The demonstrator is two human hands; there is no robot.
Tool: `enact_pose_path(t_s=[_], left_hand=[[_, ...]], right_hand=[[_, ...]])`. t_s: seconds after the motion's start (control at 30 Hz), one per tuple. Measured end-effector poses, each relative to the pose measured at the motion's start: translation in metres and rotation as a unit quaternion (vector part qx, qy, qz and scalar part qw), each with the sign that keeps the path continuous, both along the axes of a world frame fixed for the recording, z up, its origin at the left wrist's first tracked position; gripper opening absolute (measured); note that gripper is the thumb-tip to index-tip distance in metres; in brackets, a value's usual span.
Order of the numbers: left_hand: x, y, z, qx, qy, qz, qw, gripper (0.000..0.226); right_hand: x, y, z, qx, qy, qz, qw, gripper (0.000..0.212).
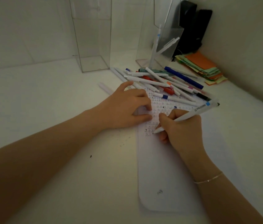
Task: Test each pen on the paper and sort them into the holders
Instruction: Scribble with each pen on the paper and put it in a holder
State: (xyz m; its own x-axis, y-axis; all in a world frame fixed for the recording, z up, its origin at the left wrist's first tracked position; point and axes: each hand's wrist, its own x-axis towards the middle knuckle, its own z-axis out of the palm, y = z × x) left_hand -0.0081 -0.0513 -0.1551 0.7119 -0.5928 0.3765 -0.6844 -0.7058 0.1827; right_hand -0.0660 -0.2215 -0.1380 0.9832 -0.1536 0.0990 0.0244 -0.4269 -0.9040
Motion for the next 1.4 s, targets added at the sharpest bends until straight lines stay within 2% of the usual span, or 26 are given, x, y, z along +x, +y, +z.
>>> enact_pose_path(t_s=[0.57, 0.87, 1.0, 1.2, 1.3, 1.4], left_hand=[[-0.001, -0.001, 0.001, 0.002, 0.011, 0.006, 1.000, 0.052], [-0.002, -0.001, 0.001, 0.002, 0.005, 0.008, 1.000, 0.043], [-0.002, -0.001, 0.001, -0.003, 0.004, 0.005, 1.000, 0.050], [-0.003, -0.001, 0.001, 0.008, -0.016, 0.004, 1.000, 0.048], [-0.006, -0.001, 0.002, 0.011, -0.043, -0.004, 0.999, 0.041], [-0.011, -0.006, 0.008, -0.031, -0.085, -0.048, 0.995, 0.031]], right_hand=[[0.000, 0.001, 0.000, -0.006, -0.006, -0.001, 1.000, 0.025], [-0.001, 0.001, 0.000, 0.002, -0.003, 0.012, 1.000, 0.024], [-0.001, 0.001, 0.001, 0.004, 0.000, 0.020, 1.000, 0.024], [0.004, 0.000, -0.006, -0.044, -0.048, -0.004, 0.998, 0.030], [0.004, -0.004, -0.003, 0.016, -0.033, 0.009, 0.999, 0.026], [0.005, -0.008, 0.000, 0.096, -0.018, 0.013, 0.995, 0.022]])
